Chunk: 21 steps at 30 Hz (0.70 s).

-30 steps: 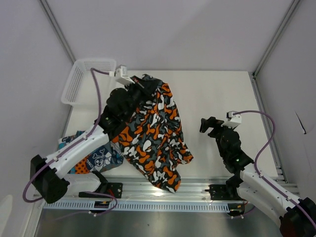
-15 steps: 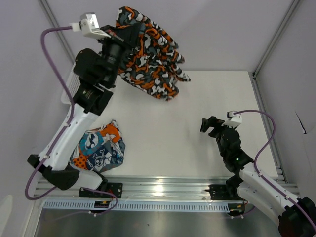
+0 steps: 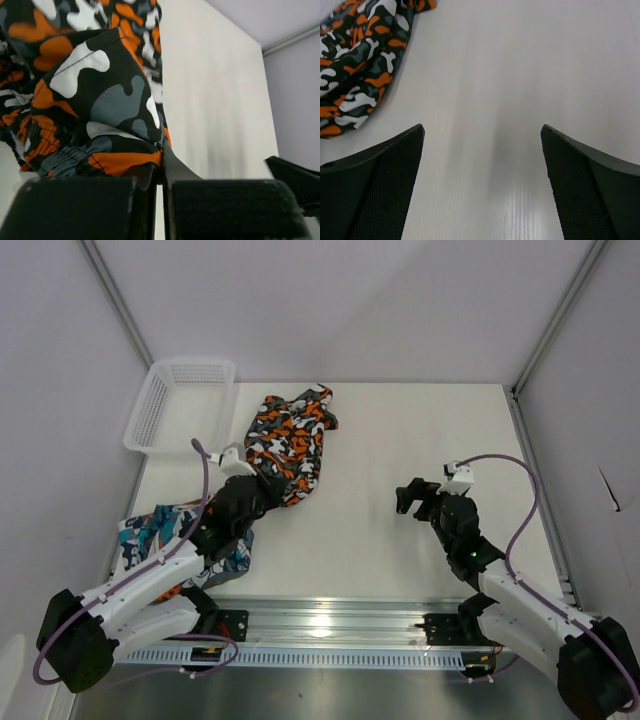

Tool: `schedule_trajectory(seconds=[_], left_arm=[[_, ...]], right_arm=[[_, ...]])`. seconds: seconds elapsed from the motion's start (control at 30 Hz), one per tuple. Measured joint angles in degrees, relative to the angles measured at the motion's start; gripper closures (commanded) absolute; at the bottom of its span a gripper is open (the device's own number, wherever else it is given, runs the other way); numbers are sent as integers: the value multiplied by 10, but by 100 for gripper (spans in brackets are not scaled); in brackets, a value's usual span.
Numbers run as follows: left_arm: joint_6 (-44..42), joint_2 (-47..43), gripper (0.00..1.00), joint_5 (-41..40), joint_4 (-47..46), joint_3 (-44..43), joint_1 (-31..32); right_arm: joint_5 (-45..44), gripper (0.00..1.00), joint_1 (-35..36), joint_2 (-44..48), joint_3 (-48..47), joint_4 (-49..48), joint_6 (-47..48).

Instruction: Fold and stack the shorts

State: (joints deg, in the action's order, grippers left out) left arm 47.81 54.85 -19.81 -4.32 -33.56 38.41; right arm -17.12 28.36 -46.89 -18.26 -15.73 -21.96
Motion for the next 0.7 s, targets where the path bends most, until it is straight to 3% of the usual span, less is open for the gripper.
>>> schedule_trajectory(seconds=[0.1,0.33,0.57,0.7], left_arm=[[13,-32,100,-29,69,-16,0],[20,-93,100,-77,186,-194,0],[46,-215,100,-114,275,-169,0],[56,-243,100,-131,321,-159,0]], right_arm=[[43,2,0,-49,-11,-1,4],[167,6,-1,-179,-82,-6,13],[253,23,-3,-269,-220,28,2],[302,23,-6,-349,-310,35,-1]])
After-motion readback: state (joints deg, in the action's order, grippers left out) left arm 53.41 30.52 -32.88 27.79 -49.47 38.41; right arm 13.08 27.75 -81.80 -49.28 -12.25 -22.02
